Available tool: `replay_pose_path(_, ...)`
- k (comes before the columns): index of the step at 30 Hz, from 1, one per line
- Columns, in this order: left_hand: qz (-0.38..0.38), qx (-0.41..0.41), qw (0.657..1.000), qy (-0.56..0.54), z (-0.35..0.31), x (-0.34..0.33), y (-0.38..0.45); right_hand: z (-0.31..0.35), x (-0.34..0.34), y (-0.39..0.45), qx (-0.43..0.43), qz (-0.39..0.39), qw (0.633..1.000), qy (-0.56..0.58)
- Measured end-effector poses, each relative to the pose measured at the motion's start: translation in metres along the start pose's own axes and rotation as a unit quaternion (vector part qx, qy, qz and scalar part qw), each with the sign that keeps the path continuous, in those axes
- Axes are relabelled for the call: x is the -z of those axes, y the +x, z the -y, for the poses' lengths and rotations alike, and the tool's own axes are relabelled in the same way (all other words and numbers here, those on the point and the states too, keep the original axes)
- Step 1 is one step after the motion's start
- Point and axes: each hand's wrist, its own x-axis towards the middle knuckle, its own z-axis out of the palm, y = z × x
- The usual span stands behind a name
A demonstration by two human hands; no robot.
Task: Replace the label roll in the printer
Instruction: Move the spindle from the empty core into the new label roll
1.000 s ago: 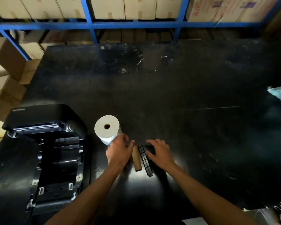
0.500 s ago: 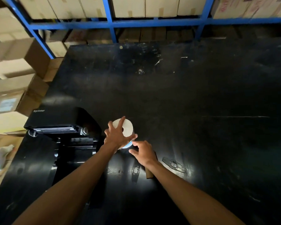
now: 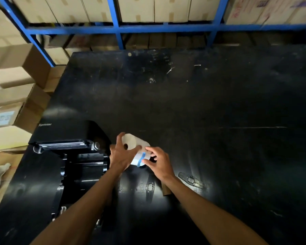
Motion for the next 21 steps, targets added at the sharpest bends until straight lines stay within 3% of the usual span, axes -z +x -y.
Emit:
replay_pose_path(8, 0.058, 0.035, 0.983, -0.173, 0.002, 0.020, -0.036, 0.018, 0.020, -0.035, 0.153, 0.011, 0.982, -0.107)
replay_pose_path(13, 0.135, 0.125, 0.928, -0.323, 0.012, 0.030, -0.057, 0.035, 0.019, -0.051, 0.211, -0.029, 0.960, -0.182)
replay_pose_path(21, 0.177, 0.145, 0.895, -0.382, 0.044, 0.056, -0.078, 0.072, 0.019, -0.075, 0.304, -0.063, 0.927, -0.211)
